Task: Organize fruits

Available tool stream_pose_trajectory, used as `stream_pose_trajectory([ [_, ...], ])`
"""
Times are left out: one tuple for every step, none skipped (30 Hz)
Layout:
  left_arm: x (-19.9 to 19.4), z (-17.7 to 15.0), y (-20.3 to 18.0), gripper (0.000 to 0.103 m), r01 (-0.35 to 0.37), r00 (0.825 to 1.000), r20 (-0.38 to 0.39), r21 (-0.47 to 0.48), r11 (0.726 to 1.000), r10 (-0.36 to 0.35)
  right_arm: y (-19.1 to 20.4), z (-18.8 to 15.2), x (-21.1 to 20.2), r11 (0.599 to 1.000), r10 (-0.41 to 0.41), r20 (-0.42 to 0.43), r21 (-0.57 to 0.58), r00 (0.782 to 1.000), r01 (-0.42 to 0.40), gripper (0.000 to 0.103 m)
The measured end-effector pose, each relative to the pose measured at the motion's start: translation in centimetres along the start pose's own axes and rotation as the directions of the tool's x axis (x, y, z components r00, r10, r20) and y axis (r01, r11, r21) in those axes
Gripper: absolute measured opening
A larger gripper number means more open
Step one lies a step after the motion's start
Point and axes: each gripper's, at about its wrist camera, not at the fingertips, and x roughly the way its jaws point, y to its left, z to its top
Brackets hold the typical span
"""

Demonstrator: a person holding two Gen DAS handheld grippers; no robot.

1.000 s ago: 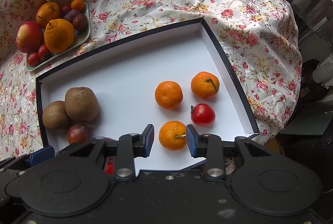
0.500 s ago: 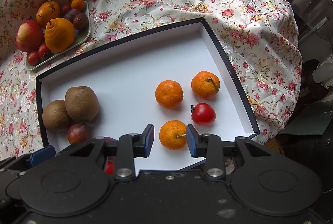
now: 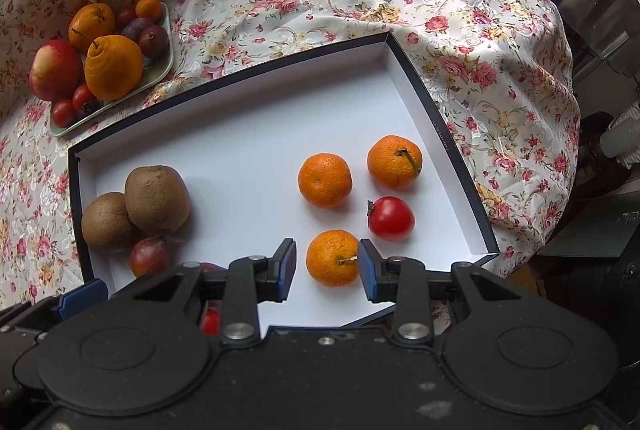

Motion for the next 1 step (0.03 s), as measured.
stream_pose_trajectory([
  [-0.05,-0.01,-0.01,0.049,0.002,1.000,0.001,0.002,1.000,-0.002,0.01,0.00,-0.01,1.000,0.000,0.000,0.000,1.000,0.000,0.036],
])
